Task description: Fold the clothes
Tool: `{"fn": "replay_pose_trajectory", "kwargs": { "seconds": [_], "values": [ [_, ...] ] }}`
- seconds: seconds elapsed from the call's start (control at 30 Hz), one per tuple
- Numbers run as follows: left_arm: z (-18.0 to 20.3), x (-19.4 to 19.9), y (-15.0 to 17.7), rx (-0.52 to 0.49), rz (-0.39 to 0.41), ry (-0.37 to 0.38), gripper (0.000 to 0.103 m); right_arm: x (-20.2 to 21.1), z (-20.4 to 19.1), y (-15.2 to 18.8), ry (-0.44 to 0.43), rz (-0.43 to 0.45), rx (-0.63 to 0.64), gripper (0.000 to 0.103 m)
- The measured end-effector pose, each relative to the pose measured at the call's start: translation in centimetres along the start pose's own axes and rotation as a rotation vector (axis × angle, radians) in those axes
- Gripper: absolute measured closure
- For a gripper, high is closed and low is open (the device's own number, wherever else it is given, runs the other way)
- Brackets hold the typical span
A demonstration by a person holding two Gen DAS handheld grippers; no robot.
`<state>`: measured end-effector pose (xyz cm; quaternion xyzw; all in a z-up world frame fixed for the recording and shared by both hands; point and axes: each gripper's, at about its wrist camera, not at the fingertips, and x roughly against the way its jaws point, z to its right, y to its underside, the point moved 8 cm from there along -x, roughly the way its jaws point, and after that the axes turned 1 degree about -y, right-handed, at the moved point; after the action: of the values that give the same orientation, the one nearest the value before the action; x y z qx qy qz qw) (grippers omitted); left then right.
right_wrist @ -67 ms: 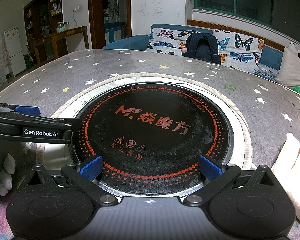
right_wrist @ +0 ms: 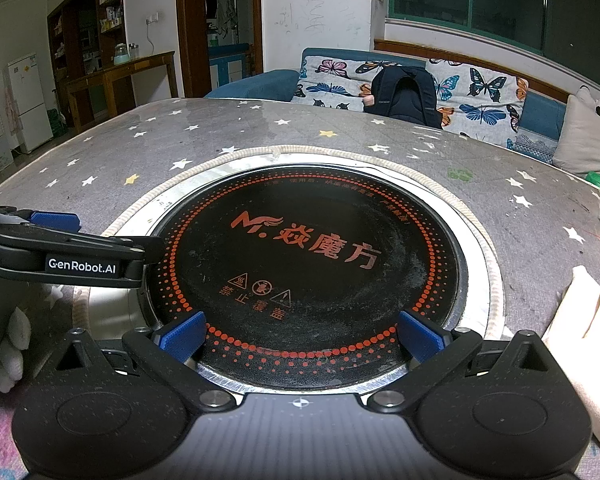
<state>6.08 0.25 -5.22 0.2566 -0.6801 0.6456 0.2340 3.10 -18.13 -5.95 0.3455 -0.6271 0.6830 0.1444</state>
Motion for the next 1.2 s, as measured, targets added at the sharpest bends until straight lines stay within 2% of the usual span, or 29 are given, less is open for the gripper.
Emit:
{"fn": "replay_pose_trajectory", "kwargs": {
  "seconds": [0.87, 1.2],
  "values": [
    [0.2, 0.3, 0.1, -0.016, -0.001, 0.006, 0.0, 0.0, -0.3, 0.0, -0.013, -0.008, 0.012, 0.0],
    [1.9, 1.7, 0.9, -0.064, -0.01, 0.031, 0.0, 2.7, 0.9, 1.1, -0.021, -0.016, 0.014, 0.0]
  ]
}}
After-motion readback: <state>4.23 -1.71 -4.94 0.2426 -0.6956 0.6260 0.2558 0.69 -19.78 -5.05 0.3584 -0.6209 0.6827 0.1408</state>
